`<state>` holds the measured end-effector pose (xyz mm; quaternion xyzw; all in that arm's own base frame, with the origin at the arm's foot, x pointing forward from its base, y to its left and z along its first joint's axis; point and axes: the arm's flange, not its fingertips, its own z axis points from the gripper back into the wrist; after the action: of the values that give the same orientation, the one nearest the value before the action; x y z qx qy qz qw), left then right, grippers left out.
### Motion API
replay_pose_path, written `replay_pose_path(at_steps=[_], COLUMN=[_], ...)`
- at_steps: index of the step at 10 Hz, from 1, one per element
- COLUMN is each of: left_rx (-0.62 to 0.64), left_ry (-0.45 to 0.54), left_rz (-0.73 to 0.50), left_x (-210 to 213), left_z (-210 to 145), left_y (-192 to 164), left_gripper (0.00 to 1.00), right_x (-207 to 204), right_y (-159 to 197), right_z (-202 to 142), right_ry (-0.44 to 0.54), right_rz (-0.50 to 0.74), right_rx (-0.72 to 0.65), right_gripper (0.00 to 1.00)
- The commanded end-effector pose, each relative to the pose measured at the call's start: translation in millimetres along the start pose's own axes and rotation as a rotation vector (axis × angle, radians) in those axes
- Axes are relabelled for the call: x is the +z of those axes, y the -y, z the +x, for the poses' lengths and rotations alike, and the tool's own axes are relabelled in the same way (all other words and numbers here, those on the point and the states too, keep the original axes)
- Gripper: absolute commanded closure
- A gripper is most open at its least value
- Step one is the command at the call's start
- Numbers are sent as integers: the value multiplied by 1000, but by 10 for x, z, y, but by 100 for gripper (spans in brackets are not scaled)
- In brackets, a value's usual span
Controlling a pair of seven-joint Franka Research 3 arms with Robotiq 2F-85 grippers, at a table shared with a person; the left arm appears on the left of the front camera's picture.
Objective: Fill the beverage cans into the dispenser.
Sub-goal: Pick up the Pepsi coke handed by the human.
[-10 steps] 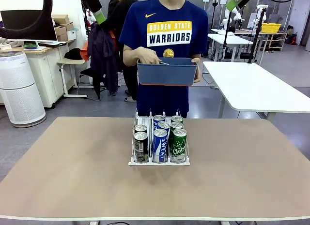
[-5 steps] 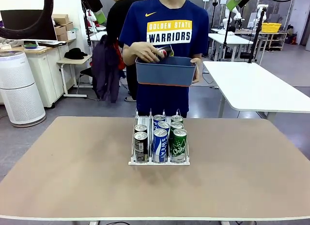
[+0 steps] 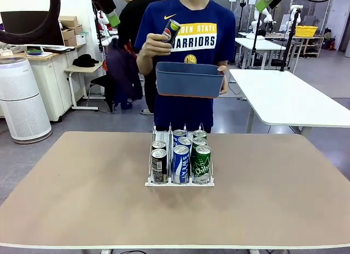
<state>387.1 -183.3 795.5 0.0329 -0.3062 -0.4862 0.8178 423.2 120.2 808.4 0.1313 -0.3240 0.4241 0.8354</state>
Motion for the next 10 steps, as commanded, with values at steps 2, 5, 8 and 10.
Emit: replay_pose_path(at_steps=[2,5,8,10], left_rx=[-12,-12,-12,-12], left_ry=[0,0,0,0], left_rz=[7,7,7,7], left_x=[-1,-1,-1,-1], left_z=[-9,-9,-9,-9], left_y=[-15,-15,-15,-15], left_gripper=[0,0,0,0], right_x=[-2,-2,-2,-2], right_y=[-5,-5,-5,-5], right_z=[-5,-5,-5,-5], right_ry=[1,1,1,1], right_rz=[4,4,4,4], right_rx=[1,1,1,1], right_gripper=[0,0,0,0])
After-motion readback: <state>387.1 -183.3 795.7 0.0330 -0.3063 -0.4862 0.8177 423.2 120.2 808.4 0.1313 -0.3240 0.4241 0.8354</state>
